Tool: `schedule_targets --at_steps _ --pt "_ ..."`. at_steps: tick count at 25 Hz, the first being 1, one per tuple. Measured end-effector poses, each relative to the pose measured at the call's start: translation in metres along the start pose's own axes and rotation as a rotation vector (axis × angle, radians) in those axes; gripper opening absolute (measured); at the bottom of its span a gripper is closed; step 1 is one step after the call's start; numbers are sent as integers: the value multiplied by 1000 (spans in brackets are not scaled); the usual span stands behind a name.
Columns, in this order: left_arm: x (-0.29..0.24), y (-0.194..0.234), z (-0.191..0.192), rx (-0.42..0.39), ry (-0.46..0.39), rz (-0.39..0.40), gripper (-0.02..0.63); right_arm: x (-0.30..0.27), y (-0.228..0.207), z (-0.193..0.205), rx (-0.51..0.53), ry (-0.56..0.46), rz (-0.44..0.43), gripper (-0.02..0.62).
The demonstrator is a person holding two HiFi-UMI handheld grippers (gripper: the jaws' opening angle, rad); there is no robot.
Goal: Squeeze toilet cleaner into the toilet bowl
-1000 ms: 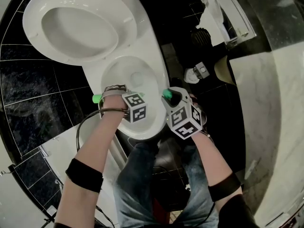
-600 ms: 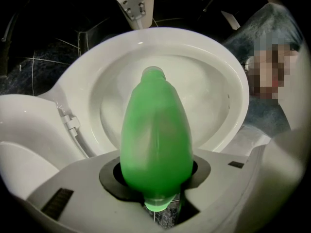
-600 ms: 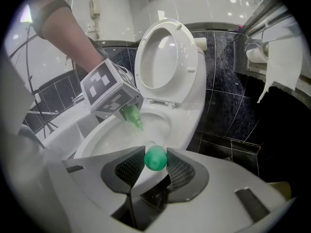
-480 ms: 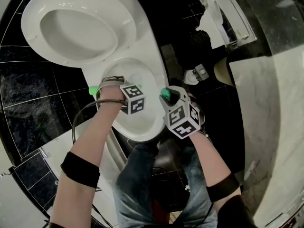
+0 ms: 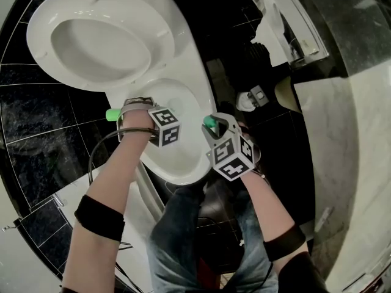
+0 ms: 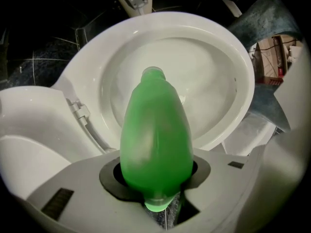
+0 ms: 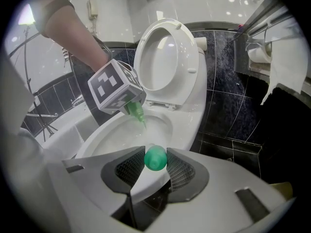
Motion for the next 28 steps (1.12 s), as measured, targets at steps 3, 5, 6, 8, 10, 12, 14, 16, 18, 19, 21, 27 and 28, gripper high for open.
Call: schedule_targets --at_steps 3,5,6,8,10,12,14,16,18,19,21,27,28 --pt "-2 3 5 8 2 -11 167 -1 -1 -3 -2 -7 1 156" --pt "-2 5 8 15 -1 -15 167 -3 0 -3 -7 -8 -3 156" --pt "-3 6 10 21 -3 -15 167 -4 1 -3 -8 -8 -4 156" --pt "-4 7 14 30 -3 -16 167 -5 3 -2 -9 -8 -9 156" --pt "-5 6 19 42 -3 -16 167 -5 4 -5 -3 -6 -8 156" --pt "-8 6 26 60 -2 -12 167 -7 6 -6 -1 -5 -11 156" --pt "-10 6 34 77 4 -8 167 -10 8 -7 -2 -6 -17 156" --pt "-13 6 43 96 12 -2 167 -12 10 -9 1 -8 -22 156" --pt "-16 5 53 119 21 8 167 -12 12 -12 6 -8 -25 156" --pt "-18 3 59 130 25 14 167 -13 13 -13 8 -8 -27 156" --pt "-22 0 70 146 33 24 167 -14 17 -16 14 -6 -32 156" --pt "-35 -21 103 182 67 57 167 -22 32 -24 38 -2 -60 156" --pt "-36 -26 108 187 70 64 167 -24 35 -25 41 -1 -66 156"
Point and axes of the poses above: the fingertips, and each gripper's own axes: x backward along the fingers, y to its left, z out of its underside, the point moved 10 cm from there along x, backward along the fingers, and after that the axes turned 2 degrees about -z, right-handed, at the moved point
